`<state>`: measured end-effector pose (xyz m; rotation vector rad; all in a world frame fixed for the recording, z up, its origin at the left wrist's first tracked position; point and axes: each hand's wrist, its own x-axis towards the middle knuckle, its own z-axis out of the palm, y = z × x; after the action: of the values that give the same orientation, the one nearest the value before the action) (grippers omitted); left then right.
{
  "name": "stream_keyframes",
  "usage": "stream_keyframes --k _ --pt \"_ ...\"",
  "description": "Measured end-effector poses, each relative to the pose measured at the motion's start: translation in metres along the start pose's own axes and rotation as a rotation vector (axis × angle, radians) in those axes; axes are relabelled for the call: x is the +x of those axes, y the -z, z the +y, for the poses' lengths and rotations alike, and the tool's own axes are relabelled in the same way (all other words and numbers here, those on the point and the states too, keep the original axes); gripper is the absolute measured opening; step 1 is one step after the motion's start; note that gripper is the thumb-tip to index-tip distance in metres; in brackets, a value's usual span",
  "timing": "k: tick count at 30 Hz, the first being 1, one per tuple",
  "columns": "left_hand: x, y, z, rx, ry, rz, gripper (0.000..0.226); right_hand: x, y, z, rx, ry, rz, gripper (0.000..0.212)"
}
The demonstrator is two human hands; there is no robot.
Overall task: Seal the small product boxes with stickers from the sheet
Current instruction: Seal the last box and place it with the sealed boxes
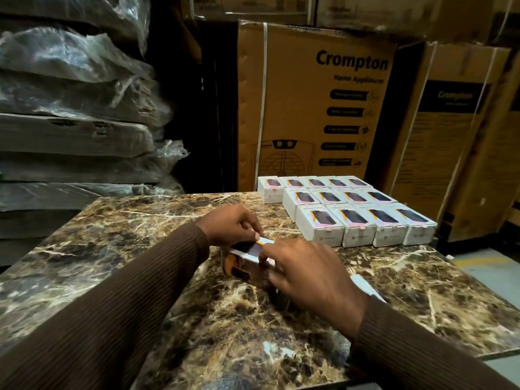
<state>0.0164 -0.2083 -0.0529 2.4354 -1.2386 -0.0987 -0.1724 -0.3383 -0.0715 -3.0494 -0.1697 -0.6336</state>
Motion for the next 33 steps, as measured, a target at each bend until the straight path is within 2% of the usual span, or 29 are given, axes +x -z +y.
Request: stream_keyframes --k 5,8,12,16,19,22,26,29,33 --pt "-0.02 -0.003 -0.022 -0.144 0.103 0.084 0.012 0.013 -0.007 0.022 -0.086 -0.08 0.059 0.019" --pt "-0.034 -0.014 -0.026 -0.371 0.181 0.104 0.018 0.03 -0.02 0.045 -0.011 -0.134 0.075 0.019" --pt "-0.05 -0.035 -0.015 -0.576 0.226 0.194 0.02 0.046 -0.025 0.069 0.307 -0.228 -0.016 0.02" --pt "-0.063 -0.042 -0.004 -0.713 0.252 0.252 0.018 0.032 -0.019 0.076 0.693 -0.371 -0.014 0.014" --pt "-0.067 -0.05 -0.002 -0.778 0.271 0.285 0.022 0.012 -0.012 0.065 0.864 -0.371 -0.079 0.012" --pt "-0.066 -0.054 0.004 -0.745 0.271 0.306 0.023 0.007 -0.01 0.055 0.691 -0.323 -0.104 0.017" --pt "-0.052 -0.048 0.013 -0.601 0.269 0.374 0.027 0.029 -0.012 0.057 0.48 -0.294 -0.048 0.022" --pt "-0.016 -0.047 0.006 -0.547 0.273 0.435 0.03 0.062 -0.02 0.076 0.393 -0.282 0.018 0.02" --pt "0.043 -0.048 -0.005 -0.46 0.274 0.469 0.024 0.107 -0.035 0.104 0.257 -0.284 0.029 0.021"
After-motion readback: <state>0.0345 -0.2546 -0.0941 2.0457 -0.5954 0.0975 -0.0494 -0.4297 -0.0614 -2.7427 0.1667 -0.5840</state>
